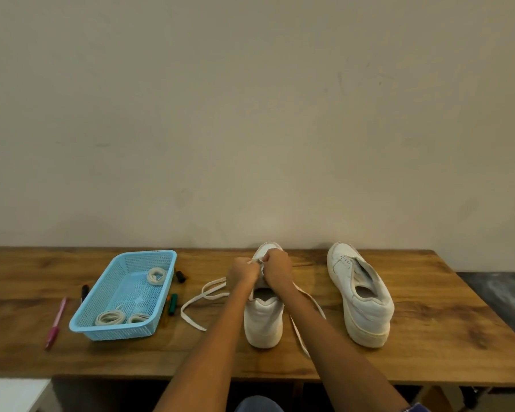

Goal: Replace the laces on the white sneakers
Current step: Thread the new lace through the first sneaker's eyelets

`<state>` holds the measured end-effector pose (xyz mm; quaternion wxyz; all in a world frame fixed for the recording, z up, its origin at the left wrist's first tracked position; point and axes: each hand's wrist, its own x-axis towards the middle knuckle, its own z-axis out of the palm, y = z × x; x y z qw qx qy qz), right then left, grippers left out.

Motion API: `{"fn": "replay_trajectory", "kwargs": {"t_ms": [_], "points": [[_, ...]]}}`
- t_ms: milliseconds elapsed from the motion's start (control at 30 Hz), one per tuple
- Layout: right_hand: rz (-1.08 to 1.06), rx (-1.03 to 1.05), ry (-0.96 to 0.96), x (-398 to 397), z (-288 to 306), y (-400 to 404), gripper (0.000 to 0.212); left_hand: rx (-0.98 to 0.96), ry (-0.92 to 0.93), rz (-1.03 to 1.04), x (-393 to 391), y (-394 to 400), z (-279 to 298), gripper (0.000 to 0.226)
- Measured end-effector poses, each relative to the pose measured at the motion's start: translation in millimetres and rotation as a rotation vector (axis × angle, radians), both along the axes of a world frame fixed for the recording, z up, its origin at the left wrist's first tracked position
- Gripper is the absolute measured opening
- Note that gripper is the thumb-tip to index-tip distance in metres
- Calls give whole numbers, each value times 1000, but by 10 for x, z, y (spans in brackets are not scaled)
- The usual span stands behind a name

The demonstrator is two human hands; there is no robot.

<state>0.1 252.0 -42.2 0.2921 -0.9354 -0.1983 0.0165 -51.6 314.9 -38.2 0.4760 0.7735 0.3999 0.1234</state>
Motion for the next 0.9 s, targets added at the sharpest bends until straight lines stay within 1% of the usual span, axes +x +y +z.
{"fn": "replay_trajectory", "kwargs": {"t_ms": [100, 233, 300, 400, 433, 500, 600, 667, 733, 800, 833, 900], "points": [[6, -15, -18, -39, -13, 6, 19, 31, 5, -5, -10, -11, -5, 21], [9, -26, -62, -58, -28, 6, 19, 87, -12, -22, -32, -43, -22, 21], [13, -6, -58, -63, -23, 16, 17, 167, -6, -31, -33, -47, -34, 23], [-4, 82, -60, -51, -32, 14, 18, 319, 44, -53, -40, -86, -24, 24], [-10, 112, -67, -43, -41, 13, 17, 332, 49, -54, -31, -89, -30, 24], [-17, 160, -72, -37, -61, 8, 15, 272, 12, -38, -28, -82, -39, 28], [-1, 208, -79, -34, -86, 14, 12, -11, -179, 59, -60, -67, -87, 51], [27, 207, -69, -27, -108, 29, 11, -113, -264, 92, -113, -62, -123, 57], [41, 239, -46, -19, -120, 31, 10, -132, -269, 67, -138, -25, -169, 51], [33, 285, -16, -22, -129, 23, 12, -108, -228, 6, -100, 66, -193, 35], [32, 295, -9, -18, -131, 13, 13, -123, -213, -11, -61, 115, -187, 26], [38, 297, -3, -7, -136, 10, 14, -212, -201, -22, 23, 191, -166, 17]]}}
